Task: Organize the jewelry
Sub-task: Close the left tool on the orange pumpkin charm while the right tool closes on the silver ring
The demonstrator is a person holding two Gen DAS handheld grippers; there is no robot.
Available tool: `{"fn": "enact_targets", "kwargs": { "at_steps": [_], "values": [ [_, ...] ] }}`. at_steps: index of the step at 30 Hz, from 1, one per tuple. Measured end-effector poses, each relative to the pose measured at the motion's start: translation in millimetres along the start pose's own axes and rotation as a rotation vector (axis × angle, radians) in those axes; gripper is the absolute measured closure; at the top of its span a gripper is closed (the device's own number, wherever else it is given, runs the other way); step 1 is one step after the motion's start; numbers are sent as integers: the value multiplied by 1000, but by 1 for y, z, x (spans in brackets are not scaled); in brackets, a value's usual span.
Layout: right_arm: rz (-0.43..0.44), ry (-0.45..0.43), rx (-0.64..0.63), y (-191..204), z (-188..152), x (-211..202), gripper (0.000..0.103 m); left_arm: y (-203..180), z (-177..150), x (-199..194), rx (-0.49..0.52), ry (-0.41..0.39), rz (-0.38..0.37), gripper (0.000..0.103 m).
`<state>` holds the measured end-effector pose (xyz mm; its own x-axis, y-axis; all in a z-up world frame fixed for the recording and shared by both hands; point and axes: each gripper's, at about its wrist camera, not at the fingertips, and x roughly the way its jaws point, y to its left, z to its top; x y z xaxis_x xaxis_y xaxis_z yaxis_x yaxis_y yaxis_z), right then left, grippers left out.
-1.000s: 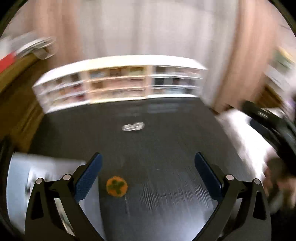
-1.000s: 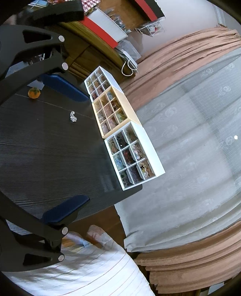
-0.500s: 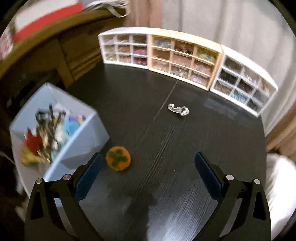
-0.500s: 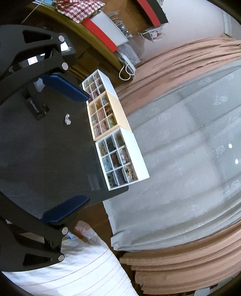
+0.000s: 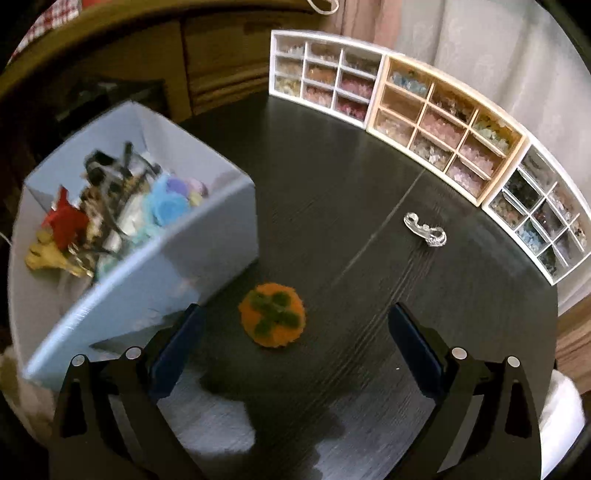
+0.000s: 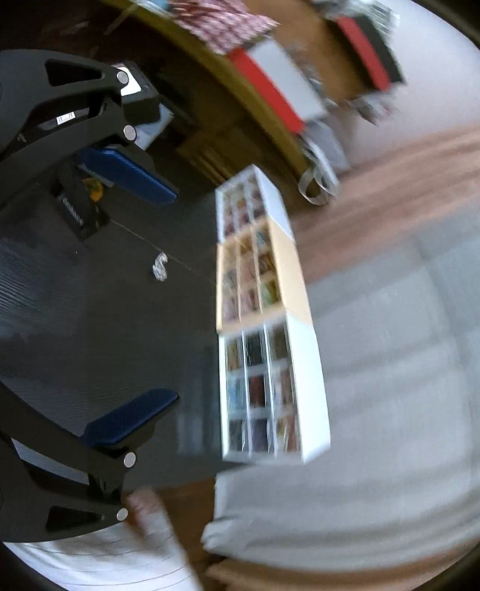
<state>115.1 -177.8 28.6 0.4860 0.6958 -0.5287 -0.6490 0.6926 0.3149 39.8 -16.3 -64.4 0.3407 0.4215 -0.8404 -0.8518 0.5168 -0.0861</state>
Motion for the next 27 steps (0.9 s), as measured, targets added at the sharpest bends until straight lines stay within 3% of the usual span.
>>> {"fn": "enact_targets", "kwargs": {
  "at_steps": [4, 7, 12, 14, 18, 23, 27],
  "values": [
    [47, 18, -33, 6, 8, 14, 8, -2, 2, 7, -10, 23, -4, 9],
    [31, 47, -73, 4, 11, 31, 11, -5, 3, 8, 18, 27, 0, 16],
    [8, 181, -205, 7, 4, 71, 18, -9, 0, 6, 66, 15, 21, 25],
    [8, 235, -252, 13, -1, 87, 21, -17, -3, 7, 141, 14, 46, 25],
    [-3, 307, -332, 23, -12, 110, 26, -15, -6, 5, 143, 5, 27, 26],
    [-17, 336, -382, 27, -13, 131, 36, -16, -12, -2, 183, -18, -13, 46],
    [-6, 364, -425, 32, -14, 145, 42, -16, -13, -2, 206, -28, -30, 48]
  ]
}}
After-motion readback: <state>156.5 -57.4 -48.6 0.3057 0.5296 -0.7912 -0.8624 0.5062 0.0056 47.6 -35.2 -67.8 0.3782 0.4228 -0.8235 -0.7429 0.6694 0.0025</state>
